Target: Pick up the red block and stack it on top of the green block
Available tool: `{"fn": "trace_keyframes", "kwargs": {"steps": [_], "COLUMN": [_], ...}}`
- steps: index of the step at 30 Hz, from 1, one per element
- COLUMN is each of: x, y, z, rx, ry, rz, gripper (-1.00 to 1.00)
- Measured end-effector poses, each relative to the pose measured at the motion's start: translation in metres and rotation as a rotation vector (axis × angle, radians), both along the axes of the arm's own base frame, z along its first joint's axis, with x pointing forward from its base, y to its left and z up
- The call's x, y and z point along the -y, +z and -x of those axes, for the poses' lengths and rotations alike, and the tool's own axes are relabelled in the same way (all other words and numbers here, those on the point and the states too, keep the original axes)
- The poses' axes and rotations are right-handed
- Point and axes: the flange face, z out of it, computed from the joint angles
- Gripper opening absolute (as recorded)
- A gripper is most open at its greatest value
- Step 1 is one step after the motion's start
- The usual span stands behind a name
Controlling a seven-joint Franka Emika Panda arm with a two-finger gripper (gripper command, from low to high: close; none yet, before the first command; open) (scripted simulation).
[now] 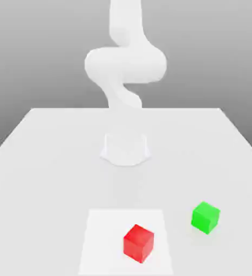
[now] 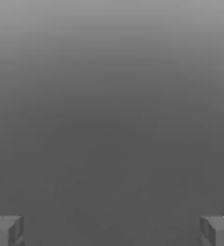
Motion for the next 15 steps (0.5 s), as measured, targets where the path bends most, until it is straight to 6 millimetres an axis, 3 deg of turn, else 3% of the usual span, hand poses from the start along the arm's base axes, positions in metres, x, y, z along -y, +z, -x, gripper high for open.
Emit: {"fn": "trace_keyframes", "kwargs": {"steps": [3, 7, 11, 15], "x": [-0.005, -0.007, -0.006, -0.007], "y": [-0.059, -0.139, -0.222, -0.304], "z": [-0.037, -0.072, -0.091, -0.094], "rx": [-0.096, -0.215, -0.333, -0.448], "ry": [-0.076, -0.168, -0.255, -0.337], "rz": [-0.011, -0.033, -0.064, -0.105], "gripper": [0.00, 0.00, 0.00, 0.00]}}
